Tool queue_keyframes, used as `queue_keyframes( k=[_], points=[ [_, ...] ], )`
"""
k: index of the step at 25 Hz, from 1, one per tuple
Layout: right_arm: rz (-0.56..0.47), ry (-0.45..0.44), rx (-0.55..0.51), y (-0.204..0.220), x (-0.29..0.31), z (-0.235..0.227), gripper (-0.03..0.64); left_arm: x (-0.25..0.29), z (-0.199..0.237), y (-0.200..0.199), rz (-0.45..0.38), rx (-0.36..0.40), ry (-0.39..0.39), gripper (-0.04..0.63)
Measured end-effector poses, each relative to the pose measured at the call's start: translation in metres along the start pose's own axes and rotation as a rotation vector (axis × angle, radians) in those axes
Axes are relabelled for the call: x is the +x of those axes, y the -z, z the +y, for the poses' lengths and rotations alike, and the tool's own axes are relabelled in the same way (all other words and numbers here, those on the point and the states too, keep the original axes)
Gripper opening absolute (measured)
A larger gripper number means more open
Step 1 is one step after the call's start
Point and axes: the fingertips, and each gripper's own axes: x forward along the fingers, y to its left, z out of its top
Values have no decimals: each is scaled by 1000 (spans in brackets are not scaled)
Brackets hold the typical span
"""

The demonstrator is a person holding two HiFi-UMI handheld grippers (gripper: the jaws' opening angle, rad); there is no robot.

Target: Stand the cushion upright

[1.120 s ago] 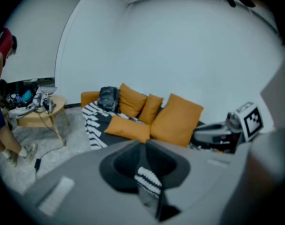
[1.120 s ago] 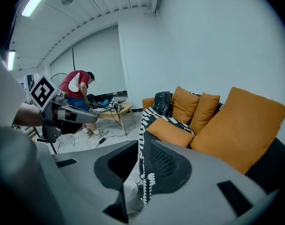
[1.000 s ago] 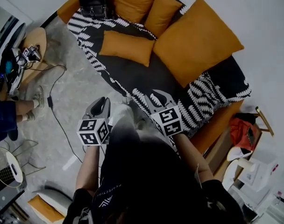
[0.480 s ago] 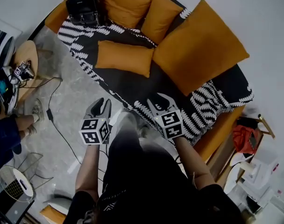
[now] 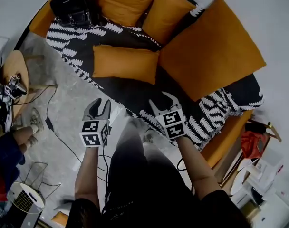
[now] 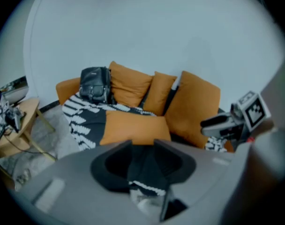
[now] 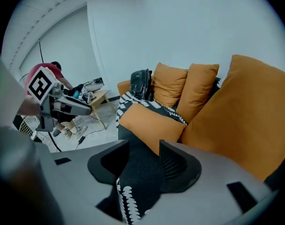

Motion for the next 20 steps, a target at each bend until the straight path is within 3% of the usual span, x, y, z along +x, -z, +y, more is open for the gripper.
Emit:
queue_keyframes(
  k=[10,20],
  points=[
    [111,8,19,29,73,-25,207,66,54,18,102,83,-29,202],
    [191,30,68,56,132,-54,243,115,87,26,141,103,-51,243]
  ],
)
